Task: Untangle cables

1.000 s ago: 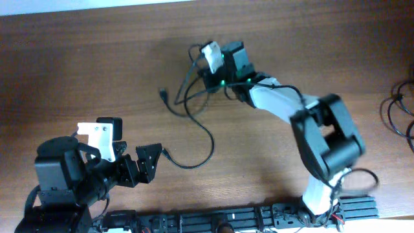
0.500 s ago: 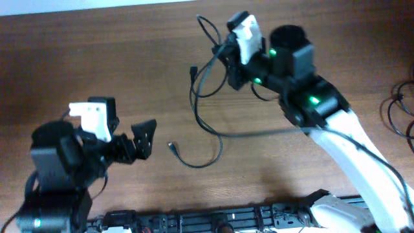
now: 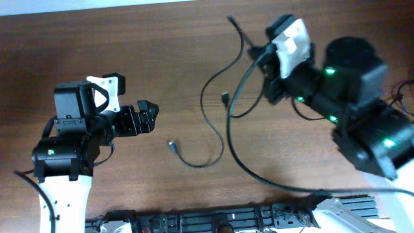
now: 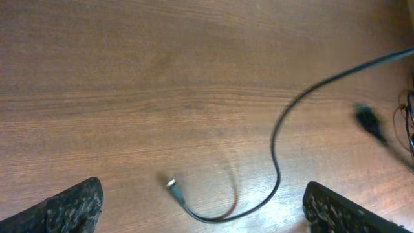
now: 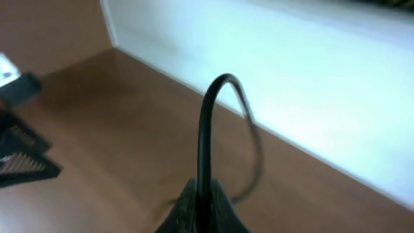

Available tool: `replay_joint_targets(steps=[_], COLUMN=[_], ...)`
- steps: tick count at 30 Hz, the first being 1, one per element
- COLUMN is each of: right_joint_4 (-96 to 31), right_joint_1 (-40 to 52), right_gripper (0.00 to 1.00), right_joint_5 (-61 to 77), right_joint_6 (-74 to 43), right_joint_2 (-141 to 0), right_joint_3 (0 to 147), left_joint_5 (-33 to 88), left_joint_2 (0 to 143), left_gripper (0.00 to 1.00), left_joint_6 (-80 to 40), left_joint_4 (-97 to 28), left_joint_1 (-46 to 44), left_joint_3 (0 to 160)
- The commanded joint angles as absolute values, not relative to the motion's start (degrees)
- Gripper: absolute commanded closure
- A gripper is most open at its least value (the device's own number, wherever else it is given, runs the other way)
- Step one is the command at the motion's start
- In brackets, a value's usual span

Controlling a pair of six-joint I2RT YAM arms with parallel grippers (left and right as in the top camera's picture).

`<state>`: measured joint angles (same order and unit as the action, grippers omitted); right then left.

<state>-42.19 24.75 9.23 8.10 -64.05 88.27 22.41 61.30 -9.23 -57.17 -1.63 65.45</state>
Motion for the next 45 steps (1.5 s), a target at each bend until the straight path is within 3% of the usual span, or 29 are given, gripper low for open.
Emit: replay_joint_targets(steps=[1, 11, 15, 18, 23, 25, 37, 45], right_joint_4=[-43.6, -43.5, -41.0, -40.2, -37.8, -37.5, -38.4, -50.2], right_joint_1=[25.0, 22.3, 11.2, 1.3, -6.7, -8.7, -9.8, -9.8], right_gripper=[0.96, 0.96, 0.96, 0.96, 0.96, 0.96, 0.96, 0.96], right_joint_5=[-3.2, -30.8, -29.9, -21.0, -15.0, -14.7, 1.3, 4.5], right_joint_6=[12.3, 19.7, 18.7, 18.4, 17.6, 17.6, 12.6, 12.7], right_joint_2=[-62.8, -62.9, -63.2, -63.0, -63.0, -62.7, -57.5, -54.0], right_joint_3=[96.7, 103.6, 103.6, 103.6, 103.6, 103.6, 103.6, 103.5], left_joint_5=[22.1, 23.3, 22.6, 12.3, 8.9, 6.3, 6.5, 6.5], left_joint_2=[60.1, 55.8, 54.1, 53.3, 50.2, 47.9, 43.1, 43.1], left_gripper=[0.00, 0.01, 0.01, 0.03, 0.05, 0.01, 0.01, 0.01], left_joint_6=[-9.3, -9.1, -6.3, -5.6, -5.7, -5.7, -5.7, -5.7], left_joint_4=[-57.1, -57.6, -57.4, -57.7, -60.0, -61.3, -70.3, -74.8], left_joint_1=[-1.3, -1.3, -1.3, -1.3, -1.3, -1.3, -1.3, -1.3], left_joint_3=[65.5, 65.6, 65.6, 65.6, 65.9, 65.9, 65.9, 65.9])
